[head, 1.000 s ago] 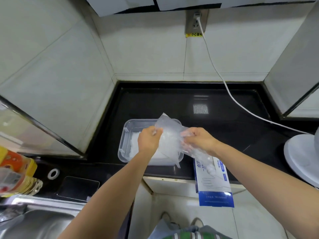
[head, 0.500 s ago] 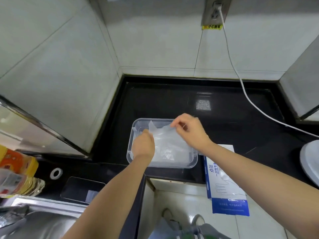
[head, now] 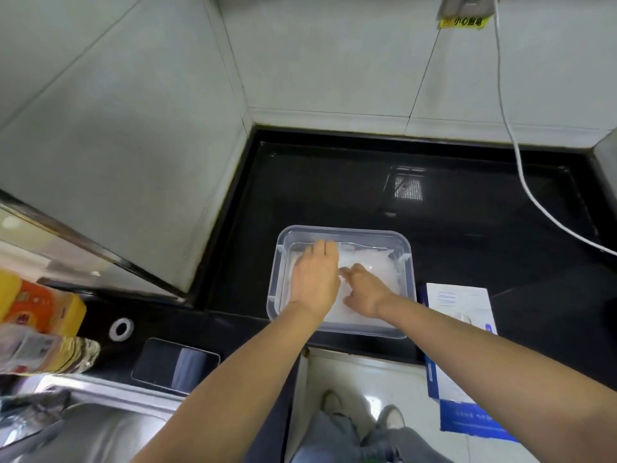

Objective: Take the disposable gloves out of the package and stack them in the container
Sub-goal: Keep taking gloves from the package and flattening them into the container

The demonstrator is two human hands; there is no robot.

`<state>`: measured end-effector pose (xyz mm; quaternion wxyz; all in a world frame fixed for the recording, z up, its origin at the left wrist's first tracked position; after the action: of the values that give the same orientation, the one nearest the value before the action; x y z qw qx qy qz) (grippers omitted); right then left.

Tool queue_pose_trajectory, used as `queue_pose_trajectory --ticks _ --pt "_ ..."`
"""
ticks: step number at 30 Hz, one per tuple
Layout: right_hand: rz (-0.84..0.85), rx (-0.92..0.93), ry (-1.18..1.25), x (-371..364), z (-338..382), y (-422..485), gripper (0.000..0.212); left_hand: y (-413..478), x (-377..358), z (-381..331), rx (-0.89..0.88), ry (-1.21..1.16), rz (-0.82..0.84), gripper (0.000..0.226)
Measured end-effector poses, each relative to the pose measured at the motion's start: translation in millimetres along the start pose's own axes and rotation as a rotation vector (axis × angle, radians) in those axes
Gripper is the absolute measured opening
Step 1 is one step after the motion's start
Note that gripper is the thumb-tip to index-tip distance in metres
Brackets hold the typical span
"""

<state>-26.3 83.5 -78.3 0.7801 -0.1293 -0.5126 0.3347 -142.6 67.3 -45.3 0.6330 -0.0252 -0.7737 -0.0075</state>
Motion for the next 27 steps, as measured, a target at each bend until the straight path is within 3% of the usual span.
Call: queue_pose_trajectory --ticks 2,6,8,10,15,21,24,27 --pt "0.002 -0.003 0.015 -1.8 -0.2 2.7 0.061 4.5 -12.8 -2.4 0.0 -0.051 0.174 0.034" --pt "0.0 -0.072 -0.031 0.1 -8.4 5.5 0.064 2.3 -35.4 12.6 0.138 -0.115 0.558 0.071" --pt "-0.025 -0.129 -0.114 4.4 -14.9 5.9 0.06 0.2 -41.7 21.0 0.158 -0.137 0.613 0.08" --pt "-0.023 -0.166 -0.152 5.9 -19.3 5.6 0.06 -0.9 -47.6 26.7 0.143 -0.114 0.621 0.089" --pt "0.167 -0.169 -0.147 -9.9 -21.6 0.0 0.091 -2.2 -55.1 27.6 0.156 -0.056 0.647 0.101" --pt "0.234 -0.133 -0.094 -7.5 -21.6 -2.3 0.081 -5.4 -49.3 18.8 0.14 0.054 0.665 0.094" --pt "0.12 -0.07 -0.058 7.1 -14.9 -12.2 0.062 -3.1 -35.8 13.9 0.143 0.062 0.603 0.077" --pt "-0.178 0.078 0.009 29.7 -12.3 -30.8 0.037 -0.2 -14.4 1.8 0.175 0.071 0.353 0.051"
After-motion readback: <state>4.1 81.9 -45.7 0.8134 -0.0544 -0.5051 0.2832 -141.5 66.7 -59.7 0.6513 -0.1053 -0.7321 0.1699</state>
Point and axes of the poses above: each hand's wrist, its own y-axis towards the middle knuckle, its own x-axis out of the back of the hand, z = x × y, the point moved 2 cm from there along y, towards the middle knuckle
